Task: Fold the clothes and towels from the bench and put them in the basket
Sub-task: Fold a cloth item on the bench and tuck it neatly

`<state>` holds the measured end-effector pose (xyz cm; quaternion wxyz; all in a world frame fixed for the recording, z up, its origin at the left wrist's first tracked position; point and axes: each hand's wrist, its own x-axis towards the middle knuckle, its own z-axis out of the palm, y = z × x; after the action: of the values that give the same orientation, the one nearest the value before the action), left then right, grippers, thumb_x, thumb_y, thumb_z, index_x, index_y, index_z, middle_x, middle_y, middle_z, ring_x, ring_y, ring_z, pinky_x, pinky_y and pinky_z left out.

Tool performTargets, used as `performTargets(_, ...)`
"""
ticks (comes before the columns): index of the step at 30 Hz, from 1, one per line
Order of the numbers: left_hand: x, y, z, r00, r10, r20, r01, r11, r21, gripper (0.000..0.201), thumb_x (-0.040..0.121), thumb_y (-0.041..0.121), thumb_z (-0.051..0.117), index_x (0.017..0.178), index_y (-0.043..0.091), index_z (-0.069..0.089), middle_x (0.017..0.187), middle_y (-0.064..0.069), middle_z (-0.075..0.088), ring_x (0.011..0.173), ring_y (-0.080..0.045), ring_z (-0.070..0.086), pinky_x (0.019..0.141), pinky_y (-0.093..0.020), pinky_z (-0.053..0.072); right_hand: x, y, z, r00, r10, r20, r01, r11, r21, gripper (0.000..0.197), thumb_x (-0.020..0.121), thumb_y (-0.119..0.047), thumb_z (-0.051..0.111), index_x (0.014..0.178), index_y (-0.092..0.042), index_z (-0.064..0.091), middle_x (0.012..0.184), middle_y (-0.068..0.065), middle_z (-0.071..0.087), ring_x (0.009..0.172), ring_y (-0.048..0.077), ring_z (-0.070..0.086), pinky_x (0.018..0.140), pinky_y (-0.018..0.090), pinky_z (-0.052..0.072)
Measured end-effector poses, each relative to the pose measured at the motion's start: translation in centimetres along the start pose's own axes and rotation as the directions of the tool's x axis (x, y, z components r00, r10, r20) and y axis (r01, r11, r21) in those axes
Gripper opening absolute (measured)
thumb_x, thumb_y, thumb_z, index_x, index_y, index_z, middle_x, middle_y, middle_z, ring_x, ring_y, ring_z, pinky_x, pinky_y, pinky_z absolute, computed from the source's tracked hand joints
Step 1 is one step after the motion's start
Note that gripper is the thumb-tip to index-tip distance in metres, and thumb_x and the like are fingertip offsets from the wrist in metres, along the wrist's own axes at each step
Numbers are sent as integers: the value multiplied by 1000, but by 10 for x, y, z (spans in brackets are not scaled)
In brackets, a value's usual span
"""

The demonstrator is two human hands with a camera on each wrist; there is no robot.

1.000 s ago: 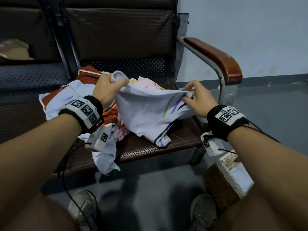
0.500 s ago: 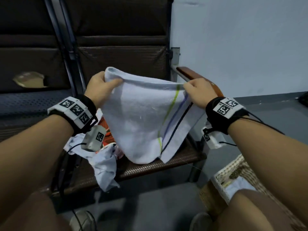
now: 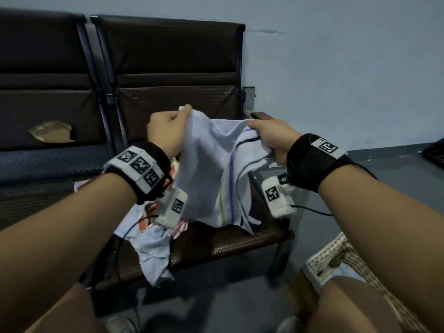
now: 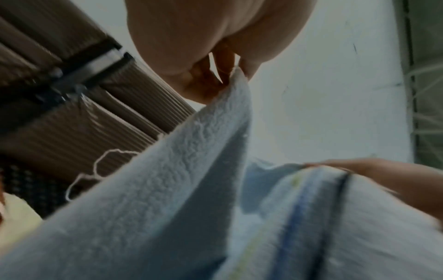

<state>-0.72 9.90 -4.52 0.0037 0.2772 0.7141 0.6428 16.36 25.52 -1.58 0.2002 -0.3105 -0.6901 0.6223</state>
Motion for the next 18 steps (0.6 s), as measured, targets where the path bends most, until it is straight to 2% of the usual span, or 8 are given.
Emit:
performTargets(3, -36, 12, 25, 981, 48, 187, -28, 994, -104, 57, 83, 57, 59, 58, 6, 55, 62, -9, 44, 63, -18, 40, 61, -34, 35, -8, -1, 22, 996, 35, 79, -42, 994, 96, 21, 101, -23, 50, 92, -9, 64, 81, 13, 62, 62, 22, 62, 56, 27, 49)
performTargets(5, -56, 15, 34, 948, 102, 301, -92, 995, -48, 59, 84, 59, 59, 69, 3, 67, 63, -9, 58, 61, -23, 53, 61, -36, 42, -13, 0, 28, 985, 72, 159, -95, 985, 145, 33, 100, -35, 53, 106, -5, 66, 94, 16, 70, 80, 26, 72, 71, 33, 58)
performTargets(7, -64, 15, 35, 917, 120, 380, -126, 992, -11, 46, 86, 55, 61, 73, 14, 76, 68, -9, 69, 67, -22, 64, 65, -38, 48, -17, 3, 30, 983, 87, 161, -101, 992, 81, 38, 97, -32, 60, 120, -3, 65, 106, 16, 72, 93, 28, 72, 82, 37, 59)
performTargets(9, -64, 13, 31, 906, 62, 418, -31, 996, -81, 35, 86, 42, 62, 72, 14, 78, 71, -11, 70, 69, -15, 62, 69, -33, 48, -20, 8, 30, 993, 79, 91, -75, 996, -43, 24, 95, -12, 56, 113, 0, 66, 97, 16, 68, 81, 24, 67, 67, 32, 55)
performTargets(12, -54, 5, 25, 952, -26, 304, 80, 982, -169, 20, 87, 14, 57, 90, 14, 77, 89, -8, 74, 76, -16, 65, 69, -29, 50, -22, 11, 24, 996, 60, 68, -45, 976, -211, 15, 87, 2, 47, 82, -7, 58, 74, 13, 53, 64, 21, 52, 55, 30, 41)
performTargets(14, -47, 3, 22, 951, -63, 304, 111, 983, -143, 42, 82, -3, 55, 119, 15, 64, 110, -10, 69, 84, -16, 63, 66, -24, 49, -25, 9, 21, 986, 72, 151, -32, 968, -249, 14, 81, 2, 46, 85, -7, 56, 73, 13, 49, 65, 23, 48, 55, 30, 39)
performTargets(16, -41, 3, 19, 883, -94, 459, 194, 965, -174, 64, 73, -7, 54, 135, 9, 52, 121, -15, 64, 92, -19, 61, 68, -25, 49, -25, 7, 18, 966, 74, 246, -12, 969, -245, 21, 78, 1, 46, 93, -9, 57, 84, 13, 49, 76, 29, 48, 58, 31, 41)
performTargets(18, -36, 2, 17, 779, -139, 612, 329, 920, -211, 66, 65, 1, 52, 130, 1, 57, 115, -19, 63, 101, -27, 60, 87, -37, 49, -22, 6, 15, 948, 94, 303, -24, 974, -227, 26, 77, -1, 47, 96, -12, 59, 81, 11, 49, 72, 26, 49, 55, 29, 41)
